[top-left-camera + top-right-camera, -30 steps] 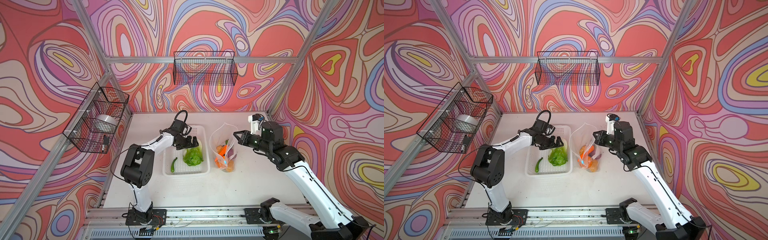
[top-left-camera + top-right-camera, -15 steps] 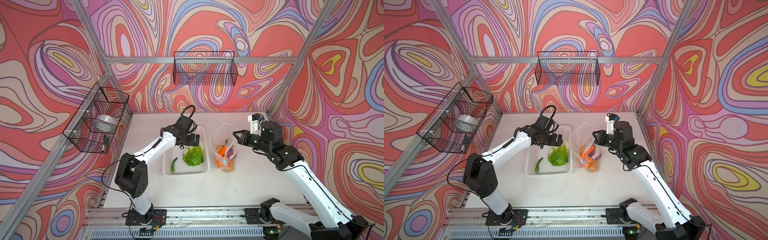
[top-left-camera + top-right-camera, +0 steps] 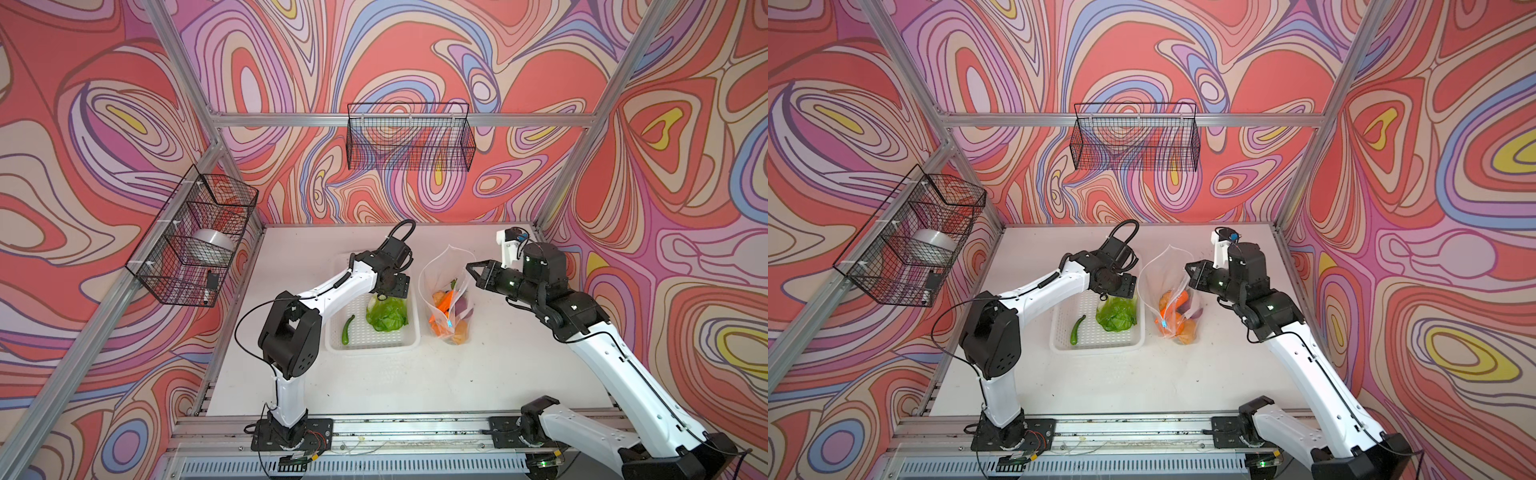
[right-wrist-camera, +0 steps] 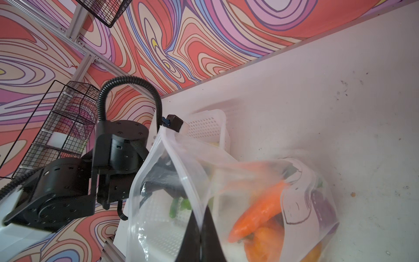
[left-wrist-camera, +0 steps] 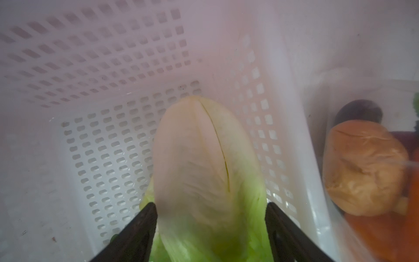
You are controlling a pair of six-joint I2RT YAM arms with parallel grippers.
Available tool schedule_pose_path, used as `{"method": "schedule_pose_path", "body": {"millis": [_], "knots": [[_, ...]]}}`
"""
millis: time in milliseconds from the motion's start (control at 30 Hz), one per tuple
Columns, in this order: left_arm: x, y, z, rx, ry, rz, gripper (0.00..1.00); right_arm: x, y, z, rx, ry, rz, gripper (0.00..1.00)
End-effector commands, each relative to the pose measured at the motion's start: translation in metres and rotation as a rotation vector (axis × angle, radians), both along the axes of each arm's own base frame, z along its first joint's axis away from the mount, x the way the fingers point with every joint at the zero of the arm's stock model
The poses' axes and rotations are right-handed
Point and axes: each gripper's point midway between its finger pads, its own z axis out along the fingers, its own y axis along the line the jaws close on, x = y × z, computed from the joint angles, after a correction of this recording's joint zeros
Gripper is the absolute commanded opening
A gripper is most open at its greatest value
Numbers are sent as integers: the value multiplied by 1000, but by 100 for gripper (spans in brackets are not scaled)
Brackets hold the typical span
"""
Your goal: Place the food in the zip-top bag and seal the zipper
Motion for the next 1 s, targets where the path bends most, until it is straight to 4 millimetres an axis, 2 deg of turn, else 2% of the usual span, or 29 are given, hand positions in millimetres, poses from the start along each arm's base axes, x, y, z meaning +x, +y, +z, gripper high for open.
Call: {"method": "schedule_pose_path", "body": {"millis": [0, 233, 400, 667, 800, 967], "knots": [[-7, 10, -3, 52, 21, 6, 72, -3, 0, 7, 4, -20, 0, 0], [-12, 42, 11, 94, -32, 46, 65, 0, 1, 4, 7, -15, 2, 0], [-20, 76, -4, 67, 15, 121, 59, 1, 2, 4, 12, -14, 5, 0], [-25, 113, -17, 59, 37, 206, 59, 1, 4, 6, 19, -15, 8, 0], [-19, 118, -19, 72, 43, 221, 64, 1, 4, 7, 23, -16, 8, 0], [-8, 114, -11, 79, 35, 221, 84, 0, 3, 8, 22, -17, 7, 0]]}}
